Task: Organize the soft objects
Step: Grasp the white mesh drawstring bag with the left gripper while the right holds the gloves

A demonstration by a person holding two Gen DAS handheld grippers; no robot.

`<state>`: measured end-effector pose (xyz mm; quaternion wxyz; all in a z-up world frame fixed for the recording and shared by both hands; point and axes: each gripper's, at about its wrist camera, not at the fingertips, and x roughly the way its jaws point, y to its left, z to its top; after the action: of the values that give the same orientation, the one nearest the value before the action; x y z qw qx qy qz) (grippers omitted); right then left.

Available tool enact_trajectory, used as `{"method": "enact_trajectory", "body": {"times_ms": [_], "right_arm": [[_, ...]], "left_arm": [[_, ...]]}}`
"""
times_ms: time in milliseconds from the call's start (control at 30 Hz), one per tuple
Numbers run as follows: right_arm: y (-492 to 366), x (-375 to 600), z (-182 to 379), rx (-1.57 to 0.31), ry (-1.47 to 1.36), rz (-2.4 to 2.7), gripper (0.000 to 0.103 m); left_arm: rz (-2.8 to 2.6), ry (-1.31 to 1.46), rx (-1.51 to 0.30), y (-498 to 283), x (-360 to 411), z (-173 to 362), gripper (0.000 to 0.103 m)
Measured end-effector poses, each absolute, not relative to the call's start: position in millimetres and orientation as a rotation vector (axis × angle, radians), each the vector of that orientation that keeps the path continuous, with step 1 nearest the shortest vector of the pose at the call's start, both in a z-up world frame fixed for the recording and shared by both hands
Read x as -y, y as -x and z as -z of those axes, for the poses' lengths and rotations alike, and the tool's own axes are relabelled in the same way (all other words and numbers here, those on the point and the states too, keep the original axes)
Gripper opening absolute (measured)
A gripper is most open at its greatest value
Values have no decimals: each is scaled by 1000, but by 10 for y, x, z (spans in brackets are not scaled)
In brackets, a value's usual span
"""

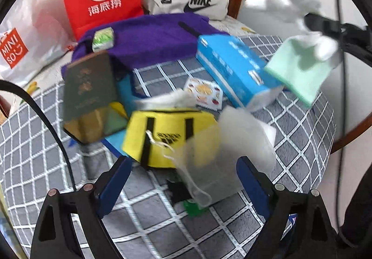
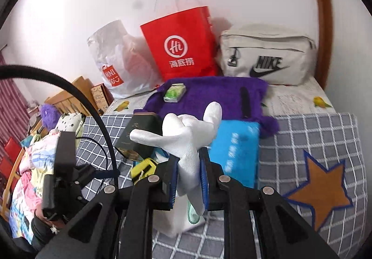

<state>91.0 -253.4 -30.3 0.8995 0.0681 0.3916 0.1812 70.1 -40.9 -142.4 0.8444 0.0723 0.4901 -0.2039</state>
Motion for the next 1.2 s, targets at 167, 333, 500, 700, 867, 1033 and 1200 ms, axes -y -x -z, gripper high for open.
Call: {"method": "enact_trajectory", "body": {"times_ms": [167, 333, 500, 700, 867, 1033, 1200], "right_arm": [[-677, 2710, 347, -801, -178, -352, 17], [-490, 2840, 448, -810, -208, -343, 17], [-388, 2916, 502, -815, -222, -328, 17], [-321, 2927, 510, -810, -233, -342, 17], [-305, 2872, 537, -817, -228, -364, 17], [-278, 2851, 543, -818, -228, -368, 17], [-261, 2864, 548, -826, -229, -366, 17]], "left_arm": [[418, -166, -1078, -706, 552, 1666, 93], [361, -240, -1072, -724, 701, 1826, 93], [374, -223, -1056, -682, 688, 1768, 80], [453, -147, -1062, -583, 574, 1643, 27], [495, -131, -1070, -542, 543, 1615, 9], [507, -148, -1066, -494, 584, 1584, 9], [509, -137, -1086, -516, 619, 1677, 35]]}}
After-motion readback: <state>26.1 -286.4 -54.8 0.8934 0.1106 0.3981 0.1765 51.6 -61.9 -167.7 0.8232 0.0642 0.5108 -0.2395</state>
